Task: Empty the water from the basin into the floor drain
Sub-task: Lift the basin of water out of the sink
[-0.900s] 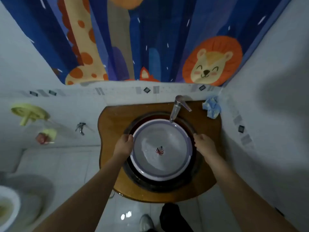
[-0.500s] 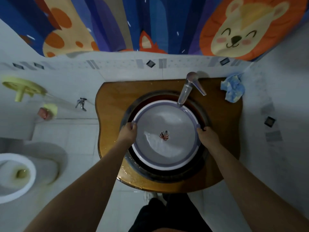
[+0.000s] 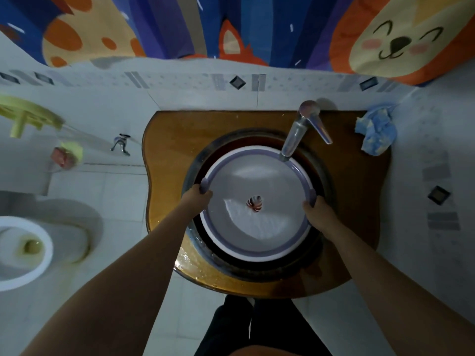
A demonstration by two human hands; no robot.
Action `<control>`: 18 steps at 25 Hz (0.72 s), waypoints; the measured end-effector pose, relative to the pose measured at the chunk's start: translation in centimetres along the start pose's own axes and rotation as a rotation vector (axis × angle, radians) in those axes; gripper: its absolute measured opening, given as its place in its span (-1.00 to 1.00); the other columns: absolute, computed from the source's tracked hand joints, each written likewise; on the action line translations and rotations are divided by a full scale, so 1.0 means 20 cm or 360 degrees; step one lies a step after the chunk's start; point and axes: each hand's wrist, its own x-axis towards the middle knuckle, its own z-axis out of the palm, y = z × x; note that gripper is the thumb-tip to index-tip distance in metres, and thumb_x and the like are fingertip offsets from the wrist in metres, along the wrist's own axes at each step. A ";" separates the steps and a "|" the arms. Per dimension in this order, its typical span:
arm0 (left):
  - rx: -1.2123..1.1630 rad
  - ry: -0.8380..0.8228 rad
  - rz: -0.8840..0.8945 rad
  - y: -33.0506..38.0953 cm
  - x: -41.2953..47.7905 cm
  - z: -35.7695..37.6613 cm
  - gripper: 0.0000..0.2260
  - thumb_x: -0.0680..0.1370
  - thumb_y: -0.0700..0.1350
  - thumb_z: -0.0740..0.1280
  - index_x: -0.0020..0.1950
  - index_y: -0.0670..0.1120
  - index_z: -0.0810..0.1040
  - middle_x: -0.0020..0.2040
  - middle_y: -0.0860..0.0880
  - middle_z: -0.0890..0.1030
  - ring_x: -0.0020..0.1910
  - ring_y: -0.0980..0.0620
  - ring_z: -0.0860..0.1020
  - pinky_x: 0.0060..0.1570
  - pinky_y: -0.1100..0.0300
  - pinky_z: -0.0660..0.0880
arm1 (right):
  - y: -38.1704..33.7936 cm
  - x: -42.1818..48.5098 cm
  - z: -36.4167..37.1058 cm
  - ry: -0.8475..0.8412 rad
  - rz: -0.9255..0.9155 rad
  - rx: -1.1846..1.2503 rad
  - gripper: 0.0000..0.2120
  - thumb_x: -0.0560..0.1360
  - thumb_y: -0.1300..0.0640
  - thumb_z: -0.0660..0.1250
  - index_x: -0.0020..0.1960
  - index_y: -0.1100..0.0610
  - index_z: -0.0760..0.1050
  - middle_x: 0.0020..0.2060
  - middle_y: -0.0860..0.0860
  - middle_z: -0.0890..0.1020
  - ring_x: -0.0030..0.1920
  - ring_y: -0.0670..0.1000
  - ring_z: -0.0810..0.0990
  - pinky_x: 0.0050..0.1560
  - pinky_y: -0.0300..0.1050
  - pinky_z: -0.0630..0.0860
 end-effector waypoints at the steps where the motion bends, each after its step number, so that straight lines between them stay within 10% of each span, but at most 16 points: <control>1: 0.0080 -0.0002 0.0022 -0.01 0.02 -0.01 -0.65 0.58 0.02 0.27 0.27 -0.18 0.49 -0.05 -0.14 0.58 -0.06 -0.15 0.57 -0.08 0.04 0.50 | 0.00 0.00 0.00 0.0023 -0.0019 -0.0045 -0.47 0.63 -0.04 0.11 0.49 0.20 0.12 0.28 0.22 0.44 0.09 0.17 0.49 -0.03 -0.03 0.42; 18: 0.0167 0.0073 -0.0073 -0.04 0.04 -0.04 -0.88 0.48 -0.18 0.46 -0.08 -0.24 0.63 -0.15 -0.18 0.66 -0.20 -0.07 0.67 -0.15 0.05 0.66 | 0.03 -0.02 0.01 0.0203 -0.0245 -0.0288 -0.65 0.64 0.03 0.12 0.27 0.27 0.34 0.09 0.24 0.55 0.02 0.19 0.56 -0.07 -0.01 0.50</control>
